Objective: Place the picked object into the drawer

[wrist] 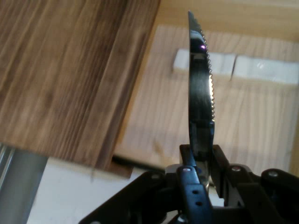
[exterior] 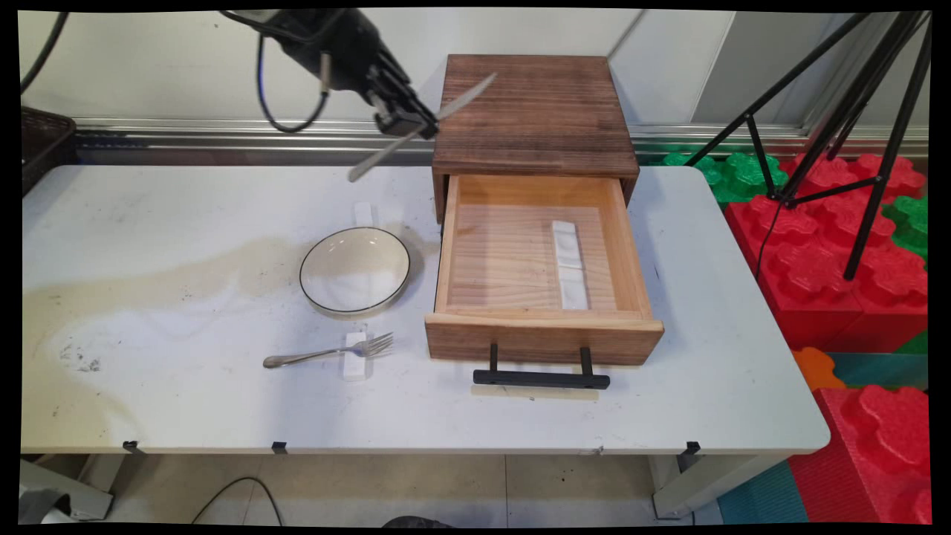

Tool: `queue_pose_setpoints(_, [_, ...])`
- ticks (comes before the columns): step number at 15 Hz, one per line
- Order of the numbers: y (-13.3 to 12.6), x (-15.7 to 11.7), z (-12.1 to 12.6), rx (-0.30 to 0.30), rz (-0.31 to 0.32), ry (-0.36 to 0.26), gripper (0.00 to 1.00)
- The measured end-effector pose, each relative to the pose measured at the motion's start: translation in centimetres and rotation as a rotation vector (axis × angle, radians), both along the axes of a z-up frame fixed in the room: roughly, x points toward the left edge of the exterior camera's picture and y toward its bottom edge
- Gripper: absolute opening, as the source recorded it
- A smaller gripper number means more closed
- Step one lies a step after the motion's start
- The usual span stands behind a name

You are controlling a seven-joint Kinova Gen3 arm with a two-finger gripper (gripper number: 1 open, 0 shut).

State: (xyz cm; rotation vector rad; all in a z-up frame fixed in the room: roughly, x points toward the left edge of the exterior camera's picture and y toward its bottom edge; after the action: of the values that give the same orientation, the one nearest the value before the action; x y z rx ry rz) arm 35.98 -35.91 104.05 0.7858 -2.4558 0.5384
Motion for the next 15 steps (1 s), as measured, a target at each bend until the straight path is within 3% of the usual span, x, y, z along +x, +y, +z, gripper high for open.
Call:
queue_pose_setpoints(7, [-1.2, -6.5, -1.2, -0.016, -0.031, 0.027, 0.0])
queue_pose_setpoints(15, [-5.1, -13.0, -4.9, 0.001, -0.033, 0.037, 0.0])
